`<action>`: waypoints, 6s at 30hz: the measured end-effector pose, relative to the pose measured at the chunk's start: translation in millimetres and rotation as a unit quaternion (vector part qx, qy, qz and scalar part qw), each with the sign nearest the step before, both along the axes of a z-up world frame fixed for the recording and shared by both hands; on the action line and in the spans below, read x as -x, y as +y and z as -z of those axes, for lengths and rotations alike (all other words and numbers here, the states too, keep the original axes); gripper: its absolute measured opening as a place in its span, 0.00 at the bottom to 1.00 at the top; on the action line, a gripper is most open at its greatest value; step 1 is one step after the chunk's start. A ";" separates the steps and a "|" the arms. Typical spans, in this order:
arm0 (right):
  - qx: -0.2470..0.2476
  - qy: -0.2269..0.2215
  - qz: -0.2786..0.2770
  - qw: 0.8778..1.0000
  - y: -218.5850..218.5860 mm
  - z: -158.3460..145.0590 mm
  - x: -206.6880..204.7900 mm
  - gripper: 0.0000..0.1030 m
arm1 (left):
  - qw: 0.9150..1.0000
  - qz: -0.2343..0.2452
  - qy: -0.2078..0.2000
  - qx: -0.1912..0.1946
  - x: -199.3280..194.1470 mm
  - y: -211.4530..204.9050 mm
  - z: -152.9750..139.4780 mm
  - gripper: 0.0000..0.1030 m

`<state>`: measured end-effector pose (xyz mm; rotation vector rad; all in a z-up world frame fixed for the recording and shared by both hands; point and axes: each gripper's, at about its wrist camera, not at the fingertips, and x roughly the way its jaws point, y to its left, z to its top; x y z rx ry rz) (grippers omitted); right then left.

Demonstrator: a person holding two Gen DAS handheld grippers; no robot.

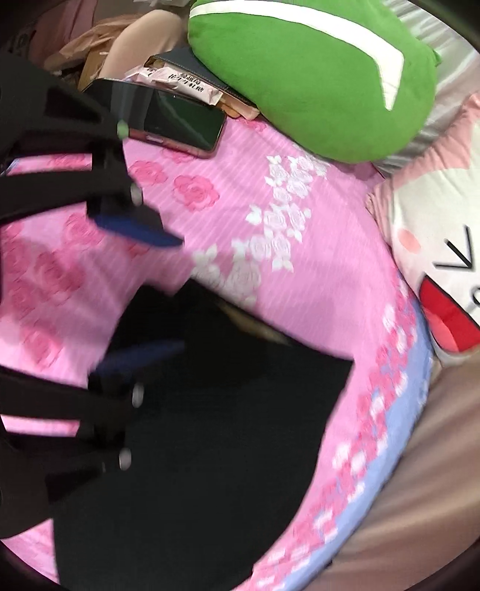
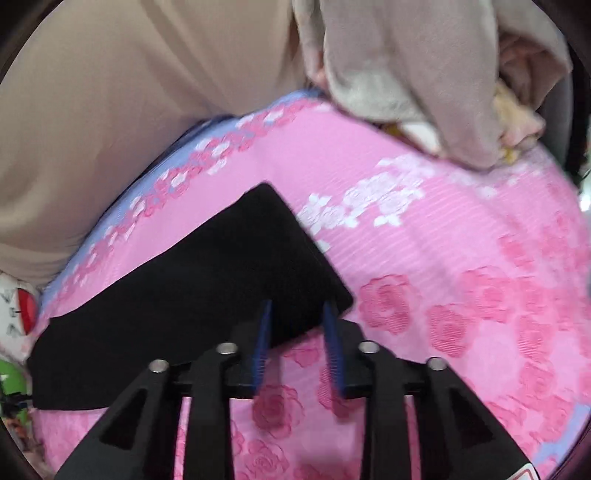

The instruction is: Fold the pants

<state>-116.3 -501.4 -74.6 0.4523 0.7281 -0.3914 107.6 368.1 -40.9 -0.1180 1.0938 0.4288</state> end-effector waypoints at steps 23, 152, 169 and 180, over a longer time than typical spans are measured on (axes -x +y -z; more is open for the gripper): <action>0.107 -0.012 -0.055 0.993 11.4 -50.1 -49.8 0.62 | 0.989 0.100 -0.095 -0.055 -8.6 -184.7 -18.5 0.85; 0.066 -0.033 -0.295 0.953 329.6 -35.2 -63.8 0.61 | 0.969 0.138 -0.170 0.116 56.8 -257.1 17.3 0.92; 0.166 0.013 -0.439 0.883 532.3 -16.2 -164.8 0.18 | 0.979 0.005 -0.192 0.070 85.6 -107.1 22.2 0.94; 0.122 -0.007 -0.445 0.887 537.1 -32.1 -145.8 0.57 | 0.964 -0.073 -0.170 0.193 41.2 -25.9 61.3 0.95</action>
